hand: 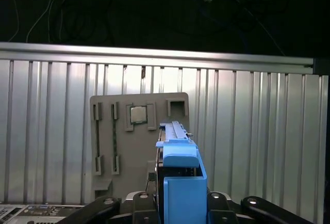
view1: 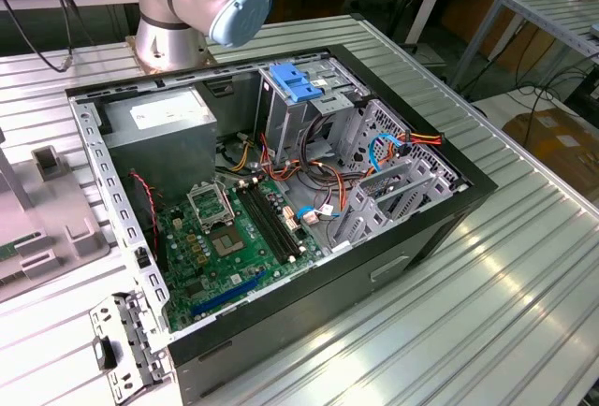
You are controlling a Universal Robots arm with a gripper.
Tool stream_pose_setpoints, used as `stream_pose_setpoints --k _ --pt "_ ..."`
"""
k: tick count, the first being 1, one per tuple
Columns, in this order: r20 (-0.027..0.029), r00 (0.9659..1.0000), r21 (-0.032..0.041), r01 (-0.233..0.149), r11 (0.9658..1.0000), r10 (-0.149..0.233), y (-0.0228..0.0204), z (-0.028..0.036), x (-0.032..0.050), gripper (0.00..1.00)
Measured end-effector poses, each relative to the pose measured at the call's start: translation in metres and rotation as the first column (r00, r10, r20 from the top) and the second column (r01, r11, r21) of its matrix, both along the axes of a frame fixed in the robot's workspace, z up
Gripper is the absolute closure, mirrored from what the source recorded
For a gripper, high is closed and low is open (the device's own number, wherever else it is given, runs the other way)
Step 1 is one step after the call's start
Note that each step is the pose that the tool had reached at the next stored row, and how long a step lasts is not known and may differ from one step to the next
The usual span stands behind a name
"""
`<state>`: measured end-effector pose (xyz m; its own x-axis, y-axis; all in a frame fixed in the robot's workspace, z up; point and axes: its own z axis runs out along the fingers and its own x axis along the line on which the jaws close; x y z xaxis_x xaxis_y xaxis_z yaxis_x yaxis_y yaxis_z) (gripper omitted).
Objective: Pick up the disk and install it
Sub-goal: 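Pick up the disk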
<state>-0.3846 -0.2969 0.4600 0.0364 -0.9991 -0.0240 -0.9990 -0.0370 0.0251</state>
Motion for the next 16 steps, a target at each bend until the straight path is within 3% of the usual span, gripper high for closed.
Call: stream_pose_setpoints --k 16 --pt "-0.0009 1.0000 0.0000 0.000 1.0000 0.000 -0.0113 -0.0001 0.0099 0.63"
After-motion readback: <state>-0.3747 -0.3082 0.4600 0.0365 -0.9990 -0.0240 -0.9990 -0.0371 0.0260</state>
